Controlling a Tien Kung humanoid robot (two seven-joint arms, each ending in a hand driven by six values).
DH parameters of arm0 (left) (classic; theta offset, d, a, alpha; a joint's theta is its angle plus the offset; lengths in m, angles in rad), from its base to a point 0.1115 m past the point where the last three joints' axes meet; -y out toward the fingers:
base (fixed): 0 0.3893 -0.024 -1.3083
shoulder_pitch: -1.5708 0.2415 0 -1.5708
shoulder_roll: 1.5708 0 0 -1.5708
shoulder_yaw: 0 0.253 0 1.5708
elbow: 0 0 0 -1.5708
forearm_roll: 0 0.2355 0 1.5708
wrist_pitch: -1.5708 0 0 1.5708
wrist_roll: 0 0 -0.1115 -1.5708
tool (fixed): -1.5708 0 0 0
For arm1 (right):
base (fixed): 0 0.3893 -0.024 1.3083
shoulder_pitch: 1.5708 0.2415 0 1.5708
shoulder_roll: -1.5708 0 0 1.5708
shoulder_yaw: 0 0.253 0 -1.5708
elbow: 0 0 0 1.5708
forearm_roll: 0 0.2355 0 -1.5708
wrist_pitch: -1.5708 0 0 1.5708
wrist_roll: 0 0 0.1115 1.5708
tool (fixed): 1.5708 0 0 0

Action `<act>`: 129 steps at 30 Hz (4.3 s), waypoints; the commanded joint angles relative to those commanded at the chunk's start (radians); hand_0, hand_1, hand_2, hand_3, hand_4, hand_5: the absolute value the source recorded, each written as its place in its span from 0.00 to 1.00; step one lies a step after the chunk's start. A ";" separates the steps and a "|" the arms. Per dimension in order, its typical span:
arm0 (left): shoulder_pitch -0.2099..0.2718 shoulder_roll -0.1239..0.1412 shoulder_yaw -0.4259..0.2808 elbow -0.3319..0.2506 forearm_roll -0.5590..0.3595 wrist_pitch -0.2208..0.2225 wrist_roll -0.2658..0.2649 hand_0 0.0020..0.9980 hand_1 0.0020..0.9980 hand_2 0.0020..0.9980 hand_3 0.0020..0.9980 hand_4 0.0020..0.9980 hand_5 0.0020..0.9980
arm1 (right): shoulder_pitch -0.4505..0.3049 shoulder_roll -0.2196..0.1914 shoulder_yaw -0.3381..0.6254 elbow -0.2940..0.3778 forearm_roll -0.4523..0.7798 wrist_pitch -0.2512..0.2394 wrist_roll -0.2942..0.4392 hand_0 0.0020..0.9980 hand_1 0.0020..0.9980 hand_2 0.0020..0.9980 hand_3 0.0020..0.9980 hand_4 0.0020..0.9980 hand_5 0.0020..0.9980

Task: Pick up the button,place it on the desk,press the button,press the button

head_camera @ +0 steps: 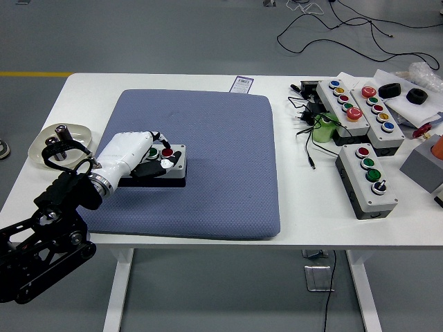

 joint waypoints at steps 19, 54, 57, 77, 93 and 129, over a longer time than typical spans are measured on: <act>0.001 -0.002 0.029 0.034 0.005 -0.065 0.017 0.00 0.00 0.00 0.63 0.65 0.98 | -0.006 0.001 0.006 0.000 -0.004 0.000 -0.001 0.67 0.66 0.68 0.62 0.31 0.17; 0.148 -0.111 -0.394 0.083 -0.597 0.095 -0.410 0.88 0.93 1.00 1.00 0.70 1.00 | -0.006 0.001 0.009 0.000 -0.007 0.000 0.000 0.67 0.66 0.68 0.62 0.31 0.17; 0.176 -0.147 -0.462 0.109 -0.720 0.056 -0.431 0.89 0.93 1.00 1.00 0.69 1.00 | -0.007 0.001 0.011 0.000 -0.011 0.000 0.000 0.67 0.66 0.68 0.62 0.31 0.17; 0.277 -0.219 -0.650 0.140 -0.993 -0.197 -0.421 0.79 0.82 0.89 0.88 0.69 1.00 | -0.003 0.003 0.030 0.000 -0.033 0.001 0.002 0.67 0.66 0.68 0.62 0.31 0.17; 0.303 -0.251 -0.701 0.141 -0.970 -0.217 -0.424 0.78 0.80 0.86 0.85 0.69 1.00 | -0.013 0.004 0.038 0.000 -0.038 0.002 0.001 0.67 0.66 0.68 0.62 0.31 0.17; 0.312 -0.255 -0.717 0.152 -0.962 -0.197 -0.404 0.76 0.80 0.85 0.84 0.69 1.00 | -0.004 0.003 0.012 0.000 -0.020 0.001 0.004 0.67 0.66 0.68 0.62 0.31 0.17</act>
